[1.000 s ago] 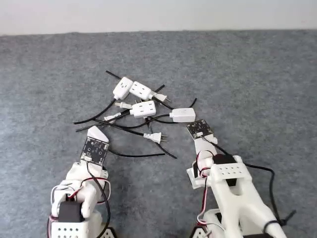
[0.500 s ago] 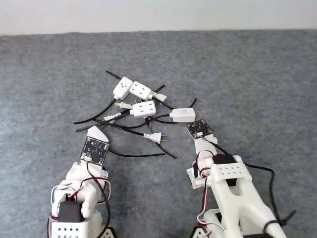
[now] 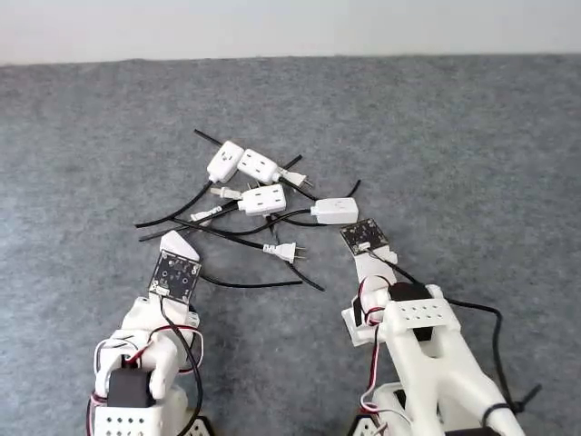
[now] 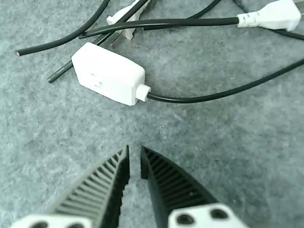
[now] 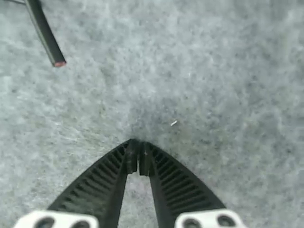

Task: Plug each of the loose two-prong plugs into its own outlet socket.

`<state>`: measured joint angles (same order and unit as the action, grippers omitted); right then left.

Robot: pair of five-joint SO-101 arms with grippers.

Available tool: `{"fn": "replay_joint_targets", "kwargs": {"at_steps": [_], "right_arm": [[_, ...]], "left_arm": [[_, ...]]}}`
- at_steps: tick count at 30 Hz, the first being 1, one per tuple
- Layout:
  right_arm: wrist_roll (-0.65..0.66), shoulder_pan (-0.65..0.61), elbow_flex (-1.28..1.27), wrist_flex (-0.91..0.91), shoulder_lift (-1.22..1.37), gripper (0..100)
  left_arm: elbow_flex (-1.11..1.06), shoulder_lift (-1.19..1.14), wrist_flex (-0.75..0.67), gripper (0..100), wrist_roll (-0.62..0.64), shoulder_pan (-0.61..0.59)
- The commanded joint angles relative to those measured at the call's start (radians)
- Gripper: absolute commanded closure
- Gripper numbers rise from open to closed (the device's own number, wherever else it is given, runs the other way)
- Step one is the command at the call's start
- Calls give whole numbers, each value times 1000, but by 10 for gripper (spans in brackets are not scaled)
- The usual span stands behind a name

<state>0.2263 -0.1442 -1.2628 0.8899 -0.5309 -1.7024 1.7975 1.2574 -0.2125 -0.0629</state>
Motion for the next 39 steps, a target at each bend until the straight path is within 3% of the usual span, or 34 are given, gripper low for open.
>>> {"fn": "replay_joint_targets", "kwargs": {"at_steps": [1,19,27,35,39], "right_arm": [[9,10,-14,28,41,940],[9,-101,-6,28,31,941],[8,151,72,24,-113,941],[14,81,55,127,-260,940],[14,84,133,173,-348,938]], "left_arm": [[19,11,5,960,-3,-3],[54,17,-40,961,-5,-5],[82,21,-186,963,-2,-121],[275,21,-207,960,0,-138],[415,14,-198,958,107,-216]]}}
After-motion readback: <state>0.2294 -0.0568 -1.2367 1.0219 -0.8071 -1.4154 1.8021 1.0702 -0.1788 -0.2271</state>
